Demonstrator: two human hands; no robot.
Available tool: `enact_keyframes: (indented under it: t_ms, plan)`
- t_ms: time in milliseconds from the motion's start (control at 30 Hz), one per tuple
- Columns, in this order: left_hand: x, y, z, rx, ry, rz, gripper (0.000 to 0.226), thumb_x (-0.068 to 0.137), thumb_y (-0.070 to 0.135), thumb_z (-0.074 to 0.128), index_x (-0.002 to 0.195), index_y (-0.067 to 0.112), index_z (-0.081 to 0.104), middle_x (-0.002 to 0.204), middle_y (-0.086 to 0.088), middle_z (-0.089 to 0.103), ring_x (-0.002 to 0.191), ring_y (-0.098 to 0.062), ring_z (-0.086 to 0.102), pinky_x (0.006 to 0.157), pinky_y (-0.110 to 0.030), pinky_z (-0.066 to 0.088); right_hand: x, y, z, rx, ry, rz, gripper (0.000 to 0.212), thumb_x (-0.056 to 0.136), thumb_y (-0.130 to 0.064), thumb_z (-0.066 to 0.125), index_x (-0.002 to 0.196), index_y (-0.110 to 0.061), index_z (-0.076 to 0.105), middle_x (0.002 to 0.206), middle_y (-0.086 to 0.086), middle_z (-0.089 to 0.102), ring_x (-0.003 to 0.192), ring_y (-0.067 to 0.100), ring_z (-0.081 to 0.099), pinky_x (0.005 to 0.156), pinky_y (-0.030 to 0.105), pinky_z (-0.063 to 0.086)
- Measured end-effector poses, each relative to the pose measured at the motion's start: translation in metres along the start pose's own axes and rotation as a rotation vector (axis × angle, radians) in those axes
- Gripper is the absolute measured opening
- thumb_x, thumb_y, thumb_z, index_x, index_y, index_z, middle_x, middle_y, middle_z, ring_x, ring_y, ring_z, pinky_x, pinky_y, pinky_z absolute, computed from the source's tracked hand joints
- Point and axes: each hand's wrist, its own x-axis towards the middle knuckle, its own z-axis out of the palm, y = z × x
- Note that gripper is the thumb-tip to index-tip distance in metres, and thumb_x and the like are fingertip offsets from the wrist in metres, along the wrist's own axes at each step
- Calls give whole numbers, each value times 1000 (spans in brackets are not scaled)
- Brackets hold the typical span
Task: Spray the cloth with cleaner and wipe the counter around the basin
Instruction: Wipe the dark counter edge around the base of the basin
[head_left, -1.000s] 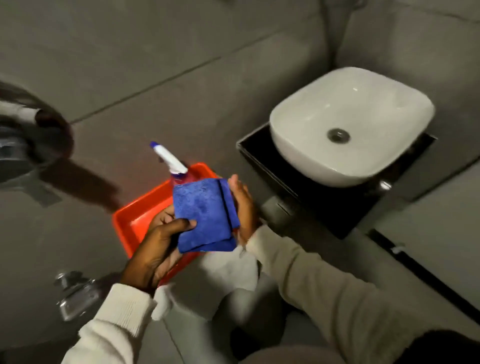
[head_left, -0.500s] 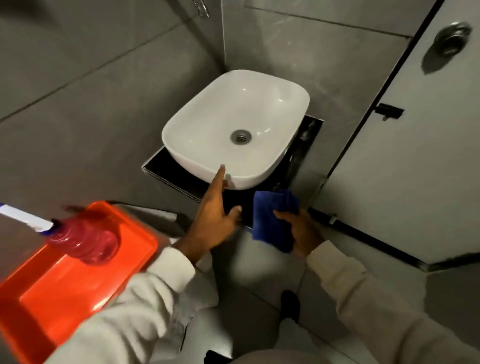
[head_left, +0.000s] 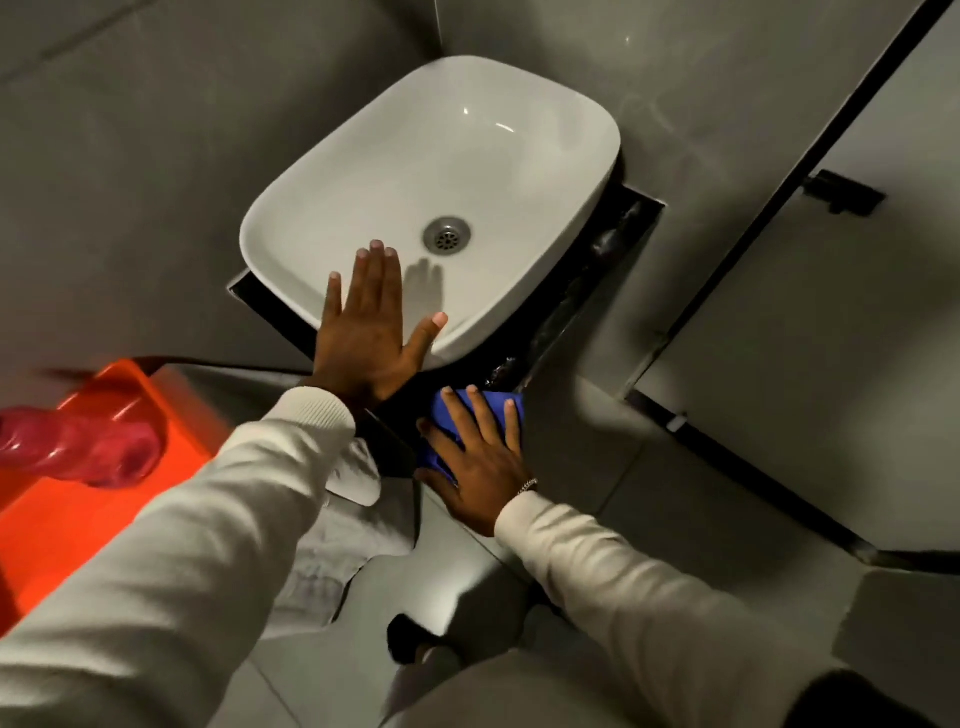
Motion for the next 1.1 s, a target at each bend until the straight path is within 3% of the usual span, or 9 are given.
enact_keyframes:
  t_ms: [67,233,400,567,633,767,900,1000,1100]
  plan:
    - [3,1,1,12,-6,-14,91,86,69,14,152,9,-6,164,-11,-7,152,-23,-8,123,-48,-1,6,20,-4,-39,12,-51,51,93,-58,35,139,-38,43,160,0,29,149,29,21,114,67,16]
    - [9,0,1,40,-23,-12,92,85,70,14,152,11,-6,164,-10,-7,152,-23,-7,122,-49,0,20,1,-10,90,42,267,51,92,-52,31,138,-34,47,160,2,29,150,30,18,116,69,8]
    - [14,-5,0,20,-46,19,94,83,73,12,152,13,-8,164,-8,-9,151,-21,-9,122,-49,0,8,37,-17,-66,-14,-61,49,93,-48,37,141,-36,41,160,-2,29,150,26,20,115,66,17]
    - [15,-3,-1,26,-67,8,96,80,74,9,152,13,-7,164,-8,-9,151,-20,-9,122,-48,-3,29,19,-19,30,22,319,55,95,-45,39,147,-29,34,164,1,18,152,27,9,119,62,9]
    - [15,-2,-1,27,-79,12,97,79,74,7,152,12,-6,164,-7,-9,151,-19,-9,122,-49,-3,26,2,-13,36,29,315,57,93,-45,40,147,-26,34,163,3,20,151,29,12,119,62,12]
    - [16,-2,-2,26,-87,23,97,78,74,6,152,12,-6,164,-7,-9,151,-19,-9,122,-50,-3,12,42,-21,-71,-13,99,60,91,-41,50,147,-26,35,162,3,22,151,29,17,117,59,22]
    - [16,-4,2,33,-55,30,97,78,74,4,152,12,-5,164,-7,-9,151,-19,-10,122,-49,-4,39,72,-37,-8,27,362,59,97,-38,40,151,-24,23,165,4,6,152,29,1,121,54,16]
    - [15,-3,3,37,-34,37,96,79,74,3,152,12,-7,164,-7,-10,151,-19,-11,122,-48,-6,46,48,-31,60,38,432,62,97,-46,35,152,-22,20,165,6,0,152,33,-6,122,56,11]
    - [14,3,3,27,-24,12,96,80,74,4,152,12,-8,164,-7,-12,151,-19,-13,122,-48,-7,22,28,-19,98,10,312,69,93,-60,26,152,-25,19,165,4,1,152,31,-7,120,56,6]
